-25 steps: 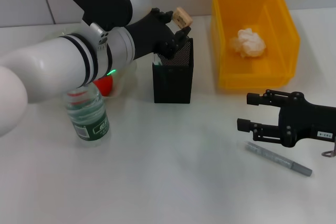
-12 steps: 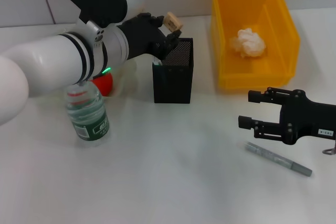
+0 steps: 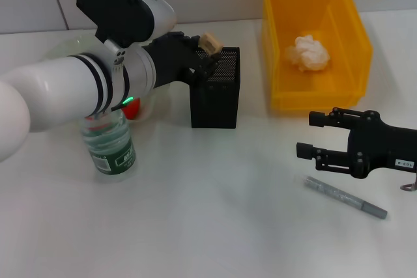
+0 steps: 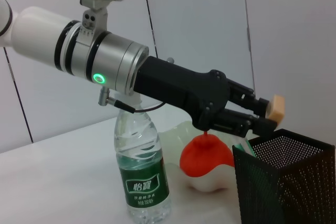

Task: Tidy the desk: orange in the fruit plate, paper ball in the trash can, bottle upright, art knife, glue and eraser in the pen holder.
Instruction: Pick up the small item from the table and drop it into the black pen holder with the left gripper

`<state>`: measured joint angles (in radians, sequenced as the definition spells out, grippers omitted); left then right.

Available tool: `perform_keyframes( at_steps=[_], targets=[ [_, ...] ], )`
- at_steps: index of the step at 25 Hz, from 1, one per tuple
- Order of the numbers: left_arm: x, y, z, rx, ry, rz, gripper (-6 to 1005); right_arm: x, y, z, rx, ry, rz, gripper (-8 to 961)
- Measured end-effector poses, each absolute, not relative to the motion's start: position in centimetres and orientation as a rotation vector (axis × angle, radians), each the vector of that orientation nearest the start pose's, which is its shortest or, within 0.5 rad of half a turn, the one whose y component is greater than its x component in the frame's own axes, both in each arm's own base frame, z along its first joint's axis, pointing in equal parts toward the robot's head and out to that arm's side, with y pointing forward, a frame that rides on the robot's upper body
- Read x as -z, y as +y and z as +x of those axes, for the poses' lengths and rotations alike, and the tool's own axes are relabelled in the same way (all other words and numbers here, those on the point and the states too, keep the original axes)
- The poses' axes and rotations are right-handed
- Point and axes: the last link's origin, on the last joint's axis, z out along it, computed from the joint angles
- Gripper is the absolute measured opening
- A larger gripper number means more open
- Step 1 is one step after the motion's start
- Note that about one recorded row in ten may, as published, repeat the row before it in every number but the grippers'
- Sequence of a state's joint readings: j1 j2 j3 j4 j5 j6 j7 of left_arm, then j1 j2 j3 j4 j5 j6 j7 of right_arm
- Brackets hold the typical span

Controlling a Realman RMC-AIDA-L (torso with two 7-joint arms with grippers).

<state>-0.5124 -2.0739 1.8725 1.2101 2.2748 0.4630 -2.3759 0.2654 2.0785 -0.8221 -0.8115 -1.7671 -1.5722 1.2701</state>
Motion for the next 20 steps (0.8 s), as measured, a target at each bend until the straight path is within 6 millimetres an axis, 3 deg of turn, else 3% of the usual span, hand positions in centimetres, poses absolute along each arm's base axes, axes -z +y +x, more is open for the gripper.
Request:
perform_keyframes(
  at_steps=[15,20],
  targets=[
    [8.1,38.1,-11.4,0.214,-0.277,-2.46,411,-2.4,28.1,29.8,-0.74,0.535,-2.575,709],
    [8.0,38.2,-11.3,0.215,-0.274,-2.459,548,-2.4,28.1,29.8,-0.74,0.535,-2.575,709]
  ],
)
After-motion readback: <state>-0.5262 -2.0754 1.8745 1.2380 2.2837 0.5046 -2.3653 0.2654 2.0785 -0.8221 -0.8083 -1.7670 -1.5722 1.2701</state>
